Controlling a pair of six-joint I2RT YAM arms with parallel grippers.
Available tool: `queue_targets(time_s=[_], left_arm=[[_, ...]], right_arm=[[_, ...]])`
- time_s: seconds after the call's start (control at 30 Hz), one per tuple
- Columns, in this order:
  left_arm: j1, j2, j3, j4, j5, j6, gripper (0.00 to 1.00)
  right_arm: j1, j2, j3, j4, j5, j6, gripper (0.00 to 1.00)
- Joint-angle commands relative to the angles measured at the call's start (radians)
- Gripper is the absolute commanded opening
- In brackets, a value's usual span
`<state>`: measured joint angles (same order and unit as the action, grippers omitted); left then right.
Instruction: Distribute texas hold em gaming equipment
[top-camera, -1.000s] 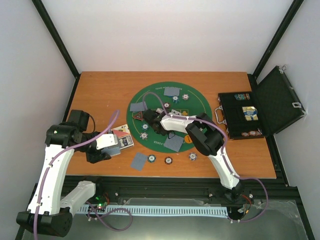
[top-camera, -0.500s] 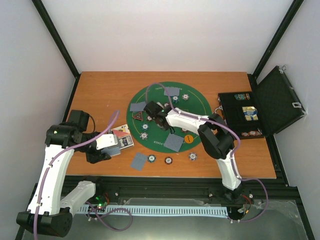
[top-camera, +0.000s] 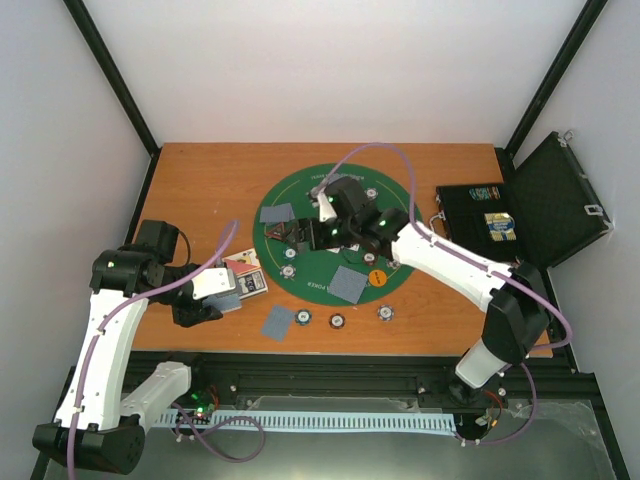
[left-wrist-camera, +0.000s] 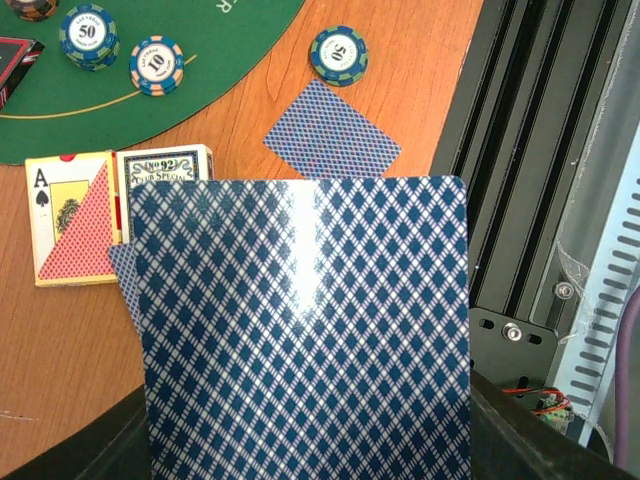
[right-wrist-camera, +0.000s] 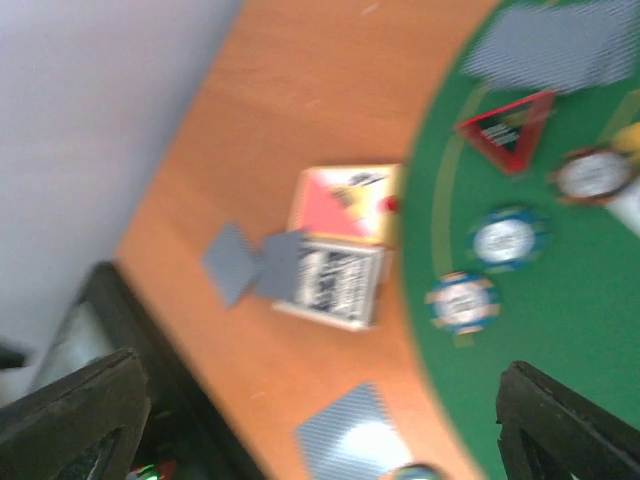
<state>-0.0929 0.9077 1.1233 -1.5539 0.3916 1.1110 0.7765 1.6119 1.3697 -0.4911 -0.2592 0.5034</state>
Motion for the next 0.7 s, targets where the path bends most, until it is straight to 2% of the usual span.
queue_targets(time_s=[0.0,0.2,0.37,0.67], left_arm=[[-0.004,0.000,0.043,-0.006,0.038,-0.008,0.01],[-0.002,0.018,0.056,-0.006,0.055,-0.016,0.01],[-0.003,0.017,0.055,-0.008,0.050,-0.017,0.01],[-0.004,0.020,0.054,-0.005,0.055,-0.018,0.01]], right_arm=[[0.089,-0.030,-0.085,0.230,-0.274,0.241,0.95],[0.180,-0.036,-0.215,0.511,-0.356,0.444,0.95],[0.239,0.009,-0.246,0.678,-0.381,0.531,0.95],[0.311,0.093,-0.222,0.786,-0.398,0.588,0.93]])
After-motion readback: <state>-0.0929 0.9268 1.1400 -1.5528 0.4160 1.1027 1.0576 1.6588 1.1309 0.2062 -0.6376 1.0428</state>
